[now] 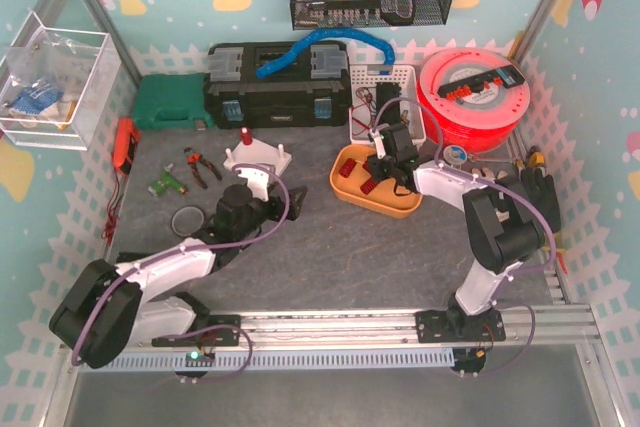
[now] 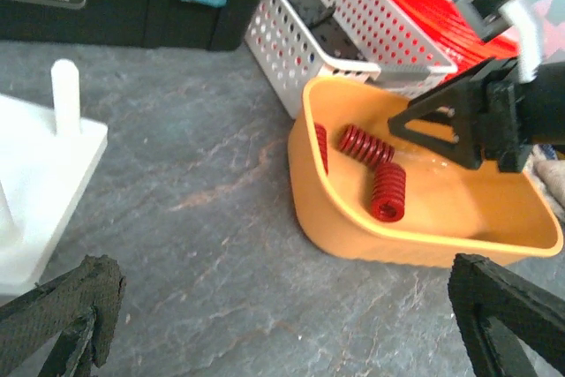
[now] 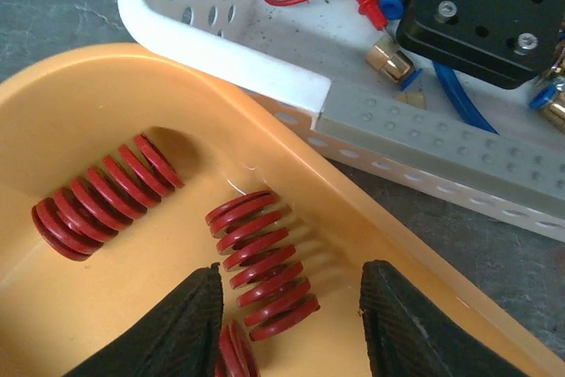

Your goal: Install the large spring

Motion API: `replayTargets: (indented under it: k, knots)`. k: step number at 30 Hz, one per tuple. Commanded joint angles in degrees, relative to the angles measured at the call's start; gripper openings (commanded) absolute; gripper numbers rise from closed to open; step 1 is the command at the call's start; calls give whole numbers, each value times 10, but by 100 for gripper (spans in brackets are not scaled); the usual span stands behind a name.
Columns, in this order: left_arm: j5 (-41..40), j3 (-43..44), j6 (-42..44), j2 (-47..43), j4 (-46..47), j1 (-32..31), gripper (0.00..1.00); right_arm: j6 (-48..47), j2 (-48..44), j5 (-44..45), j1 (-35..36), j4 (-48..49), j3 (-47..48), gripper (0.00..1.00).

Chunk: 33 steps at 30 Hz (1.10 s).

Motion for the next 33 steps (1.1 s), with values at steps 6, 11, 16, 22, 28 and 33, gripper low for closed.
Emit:
replayTargets:
  k: [6, 11, 16, 22, 28, 33]
  knots:
    - [-24, -2, 27, -35, 41, -1, 99, -33, 48, -42, -5, -35, 38, 45]
    - [-29, -8, 28, -52, 39, -2, 99, -45, 74, -25, -5, -45, 60, 45]
    - [-26, -12, 25, -62, 40, -1, 99, -52, 95, -5, -6, -53, 71, 45]
    - [-28, -14, 26, -75, 37, -1, 99, -56, 124, -14, -9, -66, 83, 45]
    - [-51, -18, 24, -83, 34, -1, 99, -63, 143, -5, -11, -77, 87, 47]
    - [-55, -20, 25, -85, 35, -1, 99, -73, 155, -17, -14, -80, 91, 47]
